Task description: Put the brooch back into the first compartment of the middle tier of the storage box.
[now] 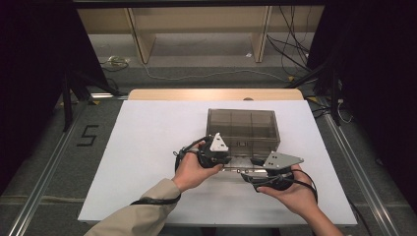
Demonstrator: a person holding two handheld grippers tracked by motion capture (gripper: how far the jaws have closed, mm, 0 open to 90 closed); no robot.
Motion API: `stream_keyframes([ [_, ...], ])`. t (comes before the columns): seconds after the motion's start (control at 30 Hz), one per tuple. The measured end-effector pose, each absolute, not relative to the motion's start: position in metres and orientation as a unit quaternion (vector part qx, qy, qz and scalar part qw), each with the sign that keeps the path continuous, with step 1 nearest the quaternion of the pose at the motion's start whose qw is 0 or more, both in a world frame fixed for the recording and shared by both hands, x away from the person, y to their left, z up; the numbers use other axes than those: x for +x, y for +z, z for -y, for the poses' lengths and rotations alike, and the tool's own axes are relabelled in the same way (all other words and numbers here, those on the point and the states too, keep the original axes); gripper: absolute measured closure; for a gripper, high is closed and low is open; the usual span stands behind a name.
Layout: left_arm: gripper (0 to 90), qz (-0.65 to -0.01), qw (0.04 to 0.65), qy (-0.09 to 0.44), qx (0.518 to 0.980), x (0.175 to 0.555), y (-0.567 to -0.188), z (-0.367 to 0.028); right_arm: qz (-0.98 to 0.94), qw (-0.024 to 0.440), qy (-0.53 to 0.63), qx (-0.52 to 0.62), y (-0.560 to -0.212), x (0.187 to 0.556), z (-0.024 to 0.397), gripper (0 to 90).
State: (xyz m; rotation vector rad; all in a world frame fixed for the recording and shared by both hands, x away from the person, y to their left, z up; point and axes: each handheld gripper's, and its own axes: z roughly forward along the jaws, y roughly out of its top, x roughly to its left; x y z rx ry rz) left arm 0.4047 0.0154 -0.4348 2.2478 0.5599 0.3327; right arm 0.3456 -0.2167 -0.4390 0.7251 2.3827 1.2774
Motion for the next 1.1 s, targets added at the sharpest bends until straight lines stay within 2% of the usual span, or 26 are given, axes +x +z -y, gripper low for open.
stream_keyframes([
  [1.1,78.3,-0.226,0.377,0.129,0.889,0.4100,-0.4419,-0.0156,-0.840,0.170,0.449,0.254,-0.4391,0.3457,0.2165,38.4],
])
